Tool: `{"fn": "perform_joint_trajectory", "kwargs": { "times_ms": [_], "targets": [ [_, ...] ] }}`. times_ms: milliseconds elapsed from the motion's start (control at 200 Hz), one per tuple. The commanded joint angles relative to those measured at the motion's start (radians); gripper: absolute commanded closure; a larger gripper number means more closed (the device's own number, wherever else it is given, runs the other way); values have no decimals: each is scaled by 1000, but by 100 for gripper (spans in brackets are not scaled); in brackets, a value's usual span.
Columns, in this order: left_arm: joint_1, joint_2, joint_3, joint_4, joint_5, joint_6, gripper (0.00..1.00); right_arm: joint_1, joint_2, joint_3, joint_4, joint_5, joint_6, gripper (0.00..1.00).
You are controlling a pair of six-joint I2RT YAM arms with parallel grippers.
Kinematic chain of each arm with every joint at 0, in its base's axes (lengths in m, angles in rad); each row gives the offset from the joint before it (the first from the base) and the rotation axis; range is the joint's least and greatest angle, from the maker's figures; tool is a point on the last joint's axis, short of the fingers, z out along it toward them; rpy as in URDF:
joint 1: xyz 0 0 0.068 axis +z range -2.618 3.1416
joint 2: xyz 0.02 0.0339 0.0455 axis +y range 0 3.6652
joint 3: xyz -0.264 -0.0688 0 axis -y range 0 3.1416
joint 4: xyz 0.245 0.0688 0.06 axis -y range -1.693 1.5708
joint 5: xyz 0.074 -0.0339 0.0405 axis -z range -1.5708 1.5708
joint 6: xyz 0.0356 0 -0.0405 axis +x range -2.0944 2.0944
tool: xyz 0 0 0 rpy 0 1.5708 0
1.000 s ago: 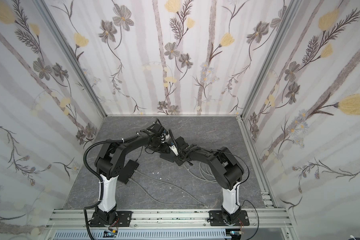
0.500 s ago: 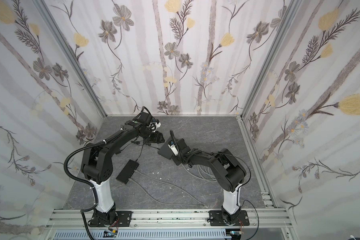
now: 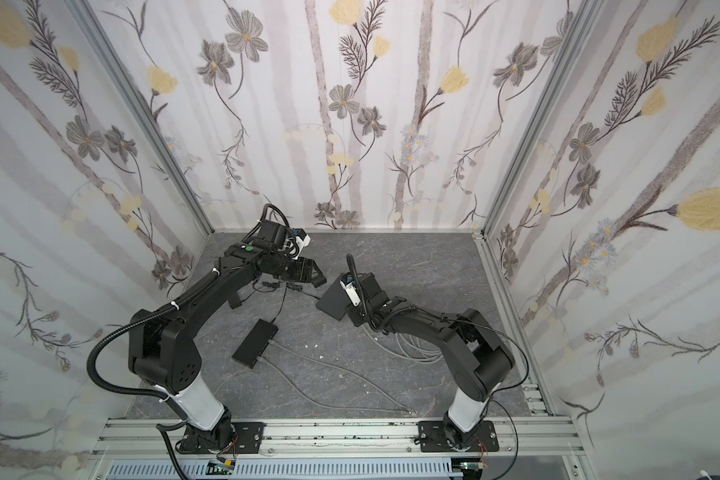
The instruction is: Insert the plug into the switch port
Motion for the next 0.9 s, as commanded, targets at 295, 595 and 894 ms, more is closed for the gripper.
{"fn": "perform_joint_trajectory", "kwargs": {
  "times_ms": [295, 595, 894],
  "targets": [
    [-36, -166, -106, 141, -37, -8, 25, -90, -335, -203, -72, 184, 492, 48],
    [-54, -208, -119, 160, -27, -14, 22, -304, -532, -440, -68, 89, 831, 32],
    [-56, -239, -123, 171, -23, -22, 20, -491, -325, -436, 90, -98, 810, 28]
  ]
}}
